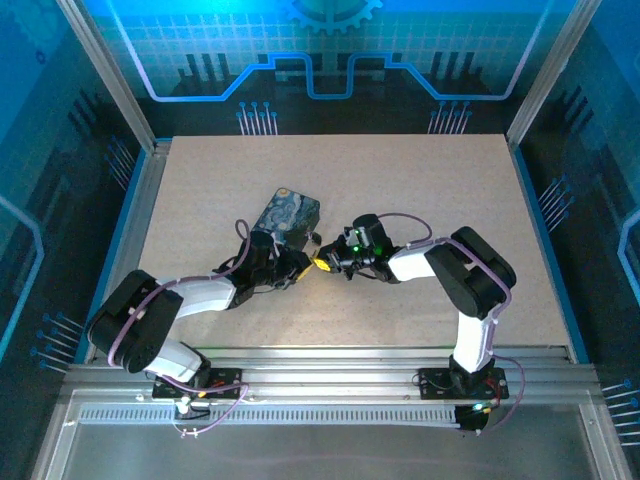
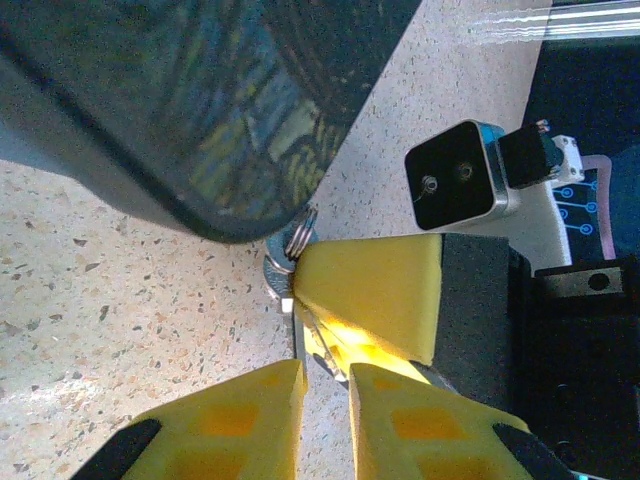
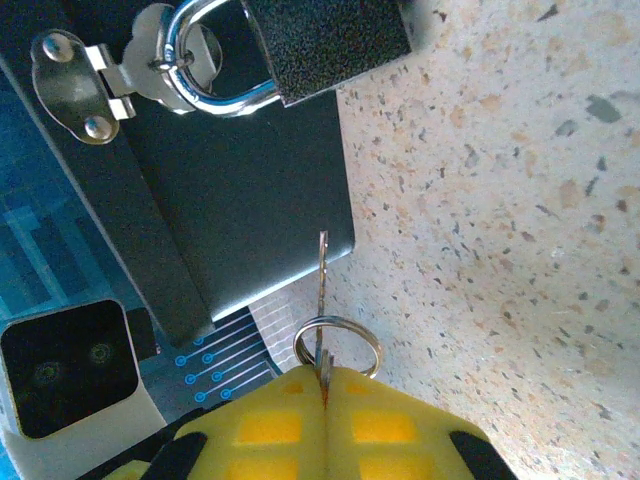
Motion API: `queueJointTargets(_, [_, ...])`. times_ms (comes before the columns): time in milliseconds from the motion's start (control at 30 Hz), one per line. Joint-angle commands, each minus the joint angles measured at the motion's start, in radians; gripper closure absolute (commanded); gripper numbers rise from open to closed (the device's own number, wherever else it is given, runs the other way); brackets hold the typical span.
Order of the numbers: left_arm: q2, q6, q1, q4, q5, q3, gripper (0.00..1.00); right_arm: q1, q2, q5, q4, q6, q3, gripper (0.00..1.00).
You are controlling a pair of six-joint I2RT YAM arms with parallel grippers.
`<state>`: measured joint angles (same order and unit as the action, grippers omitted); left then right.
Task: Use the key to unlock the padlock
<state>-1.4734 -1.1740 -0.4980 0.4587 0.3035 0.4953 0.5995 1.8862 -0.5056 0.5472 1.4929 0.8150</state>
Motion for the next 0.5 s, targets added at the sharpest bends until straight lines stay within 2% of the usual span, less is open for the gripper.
queueJointTargets(0, [0.005,-0.007,0.008,0.035,0.003,0.002,0.81,0.018,0.017,-0.01,0.04,0.025,-0.01,1.0])
queueJointTargets(300, [0.003,-0.004,0.012,-0.003,0.003,0.008,0.81,0.021,0.025,-0.014,0.069,0.047,-0.014,1.0])
queueJointTargets(467, [0.069,0.047,0.018,-0.177,-0.041,0.032,0.74,0.017,0.019,-0.008,0.041,0.028,-0.012,1.0])
